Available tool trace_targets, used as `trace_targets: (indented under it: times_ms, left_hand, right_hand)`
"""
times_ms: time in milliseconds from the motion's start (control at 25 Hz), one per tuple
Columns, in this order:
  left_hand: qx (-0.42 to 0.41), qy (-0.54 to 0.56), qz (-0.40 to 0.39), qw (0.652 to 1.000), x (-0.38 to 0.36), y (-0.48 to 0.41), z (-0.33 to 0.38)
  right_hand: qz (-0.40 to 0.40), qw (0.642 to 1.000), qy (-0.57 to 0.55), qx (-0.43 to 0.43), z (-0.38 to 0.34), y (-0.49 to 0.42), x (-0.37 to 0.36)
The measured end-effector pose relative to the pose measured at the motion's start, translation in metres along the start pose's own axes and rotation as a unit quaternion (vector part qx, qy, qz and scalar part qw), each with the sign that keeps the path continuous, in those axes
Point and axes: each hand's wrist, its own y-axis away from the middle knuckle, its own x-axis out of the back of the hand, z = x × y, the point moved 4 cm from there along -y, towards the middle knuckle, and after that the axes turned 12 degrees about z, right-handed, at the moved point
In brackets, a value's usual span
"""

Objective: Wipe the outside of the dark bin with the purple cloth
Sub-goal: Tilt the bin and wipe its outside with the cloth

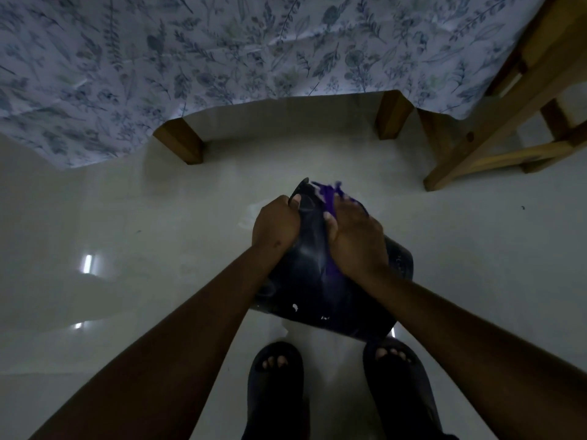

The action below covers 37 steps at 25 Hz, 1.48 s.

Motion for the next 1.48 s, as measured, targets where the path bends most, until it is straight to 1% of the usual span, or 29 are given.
trace_targets:
  times_ms: [40,80,120,160,240,360,440,520,640,680,760,800,880,920,1000,1040,1080,1120,1160,1200,1240,1320,1400,1440,1480]
  left_hand:
    - [0.004,0.007,0.001,1.0,0.001,0.0,-0.001]
    - [0.009,0.01,0.003,1.0,0.001,0.0,-0.003]
    - [0.012,0.007,0.005,1.0,0.002,0.001,-0.005]
    - [0.013,0.0,0.007,1.0,0.001,0.001,-0.006]
    - [0.011,-0.01,0.001,1.0,-0.003,-0.001,-0.006]
    - [-0.004,0.032,-0.024,0.999,0.0,-0.007,0.009]
    - [-0.017,0.103,-0.068,0.992,0.007,-0.005,0.011]
    - [-0.055,0.124,-0.093,0.986,0.015,0.012,0.0]
    - [-0.08,0.1,-0.05,0.991,0.018,0.029,-0.021]
    - [-0.08,0.094,-0.033,0.992,0.016,0.026,-0.023]
    - [-0.082,0.099,-0.026,0.991,0.012,0.017,-0.019]
    - [-0.087,0.101,-0.028,0.991,0.011,0.014,-0.014]
    - [-0.11,0.094,-0.027,0.989,0.009,0.013,-0.011]
    - [-0.119,0.09,-0.028,0.988,0.009,0.014,-0.012]
    - [-0.124,0.082,-0.019,0.989,0.011,0.016,-0.017]
    - [-0.121,0.081,-0.016,0.989,0.012,0.018,-0.02]
    - [-0.117,0.081,-0.012,0.99,0.012,0.02,-0.023]
    - [-0.11,0.08,-0.009,0.991,0.012,0.021,-0.025]
    - [-0.103,0.076,-0.006,0.992,0.012,0.021,-0.027]
    - [-0.099,0.07,-0.004,0.993,0.01,0.02,-0.028]
    - [-0.098,0.065,-0.002,0.993,0.008,0.017,-0.028]
    - [-0.104,0.064,-0.008,0.992,0.006,0.015,-0.025]
    - [-0.117,0.071,-0.016,0.991,0.008,0.016,-0.02]
    - [-0.123,0.072,-0.016,0.99,0.008,0.015,-0.018]
    - [-0.125,0.073,-0.013,0.989,0.009,0.014,-0.017]
  right_hand:
    - [0.009,0.999,-0.005,-0.034,0.01,-0.001,0.002]
    - [0.014,0.999,0.009,-0.051,0.015,0.013,0.003]
    - [0.016,0.998,0.04,-0.041,0.011,0.036,0.002]
    - [0.012,0.997,0.074,-0.013,0.001,0.061,0.001]
    - [0.007,0.995,0.092,0.033,-0.017,0.086,-0.001]
    - [0.015,0.997,0.057,0.052,-0.014,0.056,0.002]
    - [0.012,0.998,0.039,0.044,0.001,0.029,0.006]
    - [0.006,0.999,0.028,0.027,0.015,0.005,0.007]
    - [-0.003,1.0,-0.02,0.006,0.02,-0.005,0.007]
    - [-0.001,1.0,0.007,0.019,0.017,0.01,0.007]
    - [0.013,0.994,0.084,0.075,0.006,0.061,0.009]
    - [0.016,0.991,0.102,0.087,0.002,0.078,0.011]
    - [0.014,0.991,0.087,0.1,0.001,0.063,0.011]
    - [0.018,0.994,0.062,0.087,0.0,0.039,0.011]
    - [-0.023,0.999,-0.032,0.001,0.01,-0.017,0.011]
    - [-0.046,0.995,-0.082,-0.043,0.021,-0.031,0.012]
    - [-0.055,0.992,-0.097,-0.062,0.029,-0.033,0.01]
    - [-0.051,0.994,-0.081,-0.053,0.032,-0.022,0.01]
    - [-0.033,0.998,-0.041,-0.024,0.027,0.0,0.011]
    - [-0.012,0.999,0.012,0.029,0.016,0.027,0.009]
    - [-0.005,0.996,0.04,0.074,0.003,0.051,0.01]
    - [0.0,0.992,0.059,0.116,-0.007,0.071,0.004]
    - [0.012,0.993,0.03,0.111,-0.005,0.043,0.003]
    - [0.004,0.996,0.002,0.087,-0.001,0.02,0.003]
    - [-0.011,0.998,-0.041,0.043,0.007,-0.005,0.004]
